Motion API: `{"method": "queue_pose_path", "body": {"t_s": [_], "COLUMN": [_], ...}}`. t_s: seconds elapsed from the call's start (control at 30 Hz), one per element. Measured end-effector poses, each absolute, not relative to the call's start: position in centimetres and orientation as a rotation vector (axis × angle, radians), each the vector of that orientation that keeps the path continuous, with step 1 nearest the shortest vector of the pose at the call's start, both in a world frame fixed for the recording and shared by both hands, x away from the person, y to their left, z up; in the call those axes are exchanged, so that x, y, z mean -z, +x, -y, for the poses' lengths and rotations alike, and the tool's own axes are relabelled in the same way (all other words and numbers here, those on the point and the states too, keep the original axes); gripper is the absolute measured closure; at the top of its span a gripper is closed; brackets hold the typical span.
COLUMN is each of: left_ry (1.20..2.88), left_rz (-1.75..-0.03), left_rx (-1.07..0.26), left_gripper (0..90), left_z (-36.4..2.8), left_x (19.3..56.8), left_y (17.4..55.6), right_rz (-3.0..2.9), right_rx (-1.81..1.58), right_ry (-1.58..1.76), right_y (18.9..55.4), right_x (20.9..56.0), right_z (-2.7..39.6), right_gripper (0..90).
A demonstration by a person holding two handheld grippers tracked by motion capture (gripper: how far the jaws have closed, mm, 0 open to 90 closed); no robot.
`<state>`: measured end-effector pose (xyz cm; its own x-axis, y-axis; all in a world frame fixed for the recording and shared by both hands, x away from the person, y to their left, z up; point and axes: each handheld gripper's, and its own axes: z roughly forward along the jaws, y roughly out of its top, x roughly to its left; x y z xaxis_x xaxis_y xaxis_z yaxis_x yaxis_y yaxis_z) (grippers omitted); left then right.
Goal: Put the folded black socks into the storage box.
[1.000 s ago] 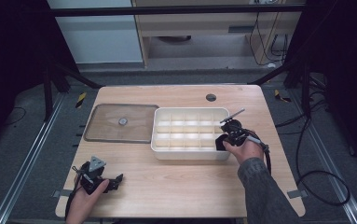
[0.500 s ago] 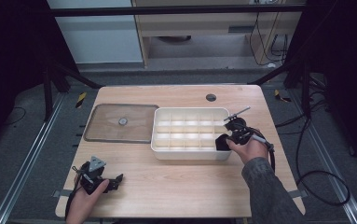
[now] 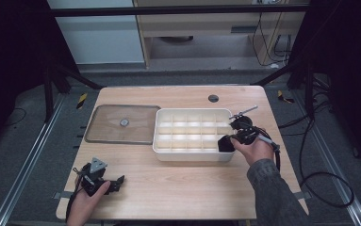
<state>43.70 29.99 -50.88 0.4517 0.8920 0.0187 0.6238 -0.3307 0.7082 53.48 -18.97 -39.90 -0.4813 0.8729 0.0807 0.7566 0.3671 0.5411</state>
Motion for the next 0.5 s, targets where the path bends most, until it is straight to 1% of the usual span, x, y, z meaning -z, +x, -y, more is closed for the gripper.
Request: {"method": "queue_pose_path", "body": {"t_s": [0.5], "left_ry": [2.071], "left_rz": [-1.261], "left_rx": [-0.547], "left_gripper": [0.0], "left_z": [-29.99], "left_x": [50.88], "left_y": [43.7], "right_rz": [-2.344], "right_rx": [-0.835], "right_ry": [1.454], "right_y": [53.38], "right_x": [39.42], "right_z": [19.55], "right_gripper": [90.0]}}
